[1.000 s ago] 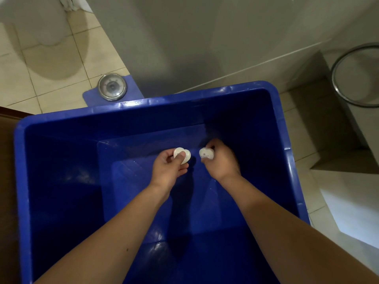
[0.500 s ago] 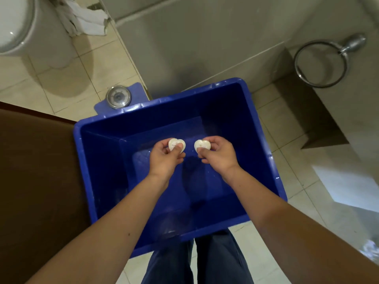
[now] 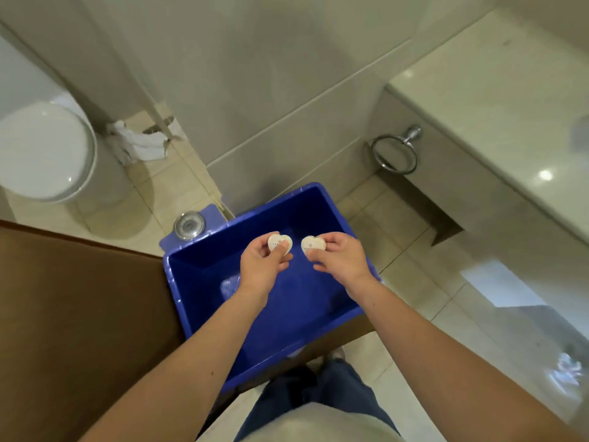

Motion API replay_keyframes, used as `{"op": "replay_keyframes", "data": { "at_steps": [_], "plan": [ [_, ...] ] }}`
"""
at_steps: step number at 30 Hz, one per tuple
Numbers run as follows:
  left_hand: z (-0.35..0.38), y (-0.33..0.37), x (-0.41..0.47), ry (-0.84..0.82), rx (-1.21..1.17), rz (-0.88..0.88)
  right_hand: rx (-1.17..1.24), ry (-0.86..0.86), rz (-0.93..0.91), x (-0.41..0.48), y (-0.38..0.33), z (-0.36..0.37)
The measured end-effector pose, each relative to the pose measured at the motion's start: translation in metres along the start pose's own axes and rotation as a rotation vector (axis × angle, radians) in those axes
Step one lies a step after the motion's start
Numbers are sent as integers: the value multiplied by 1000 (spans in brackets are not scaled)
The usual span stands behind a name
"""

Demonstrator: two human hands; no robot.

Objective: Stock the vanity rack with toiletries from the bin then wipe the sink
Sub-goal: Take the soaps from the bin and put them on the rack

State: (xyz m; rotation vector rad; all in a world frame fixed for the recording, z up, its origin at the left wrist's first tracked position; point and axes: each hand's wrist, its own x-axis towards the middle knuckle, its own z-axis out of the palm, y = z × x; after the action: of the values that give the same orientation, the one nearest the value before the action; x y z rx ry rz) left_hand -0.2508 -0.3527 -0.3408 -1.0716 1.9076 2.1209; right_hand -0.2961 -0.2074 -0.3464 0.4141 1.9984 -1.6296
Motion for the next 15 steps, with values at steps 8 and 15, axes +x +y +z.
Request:
{"op": "replay_keyframes", "data": {
  "at_steps": [8,15],
  "plan": [
    [64,54,-32,-223,114,76,127,162,-71,-47,-37,-80],
    [156,76,-89,-418,200,175,181,303,-156,-103,-51,-182]
  ]
}}
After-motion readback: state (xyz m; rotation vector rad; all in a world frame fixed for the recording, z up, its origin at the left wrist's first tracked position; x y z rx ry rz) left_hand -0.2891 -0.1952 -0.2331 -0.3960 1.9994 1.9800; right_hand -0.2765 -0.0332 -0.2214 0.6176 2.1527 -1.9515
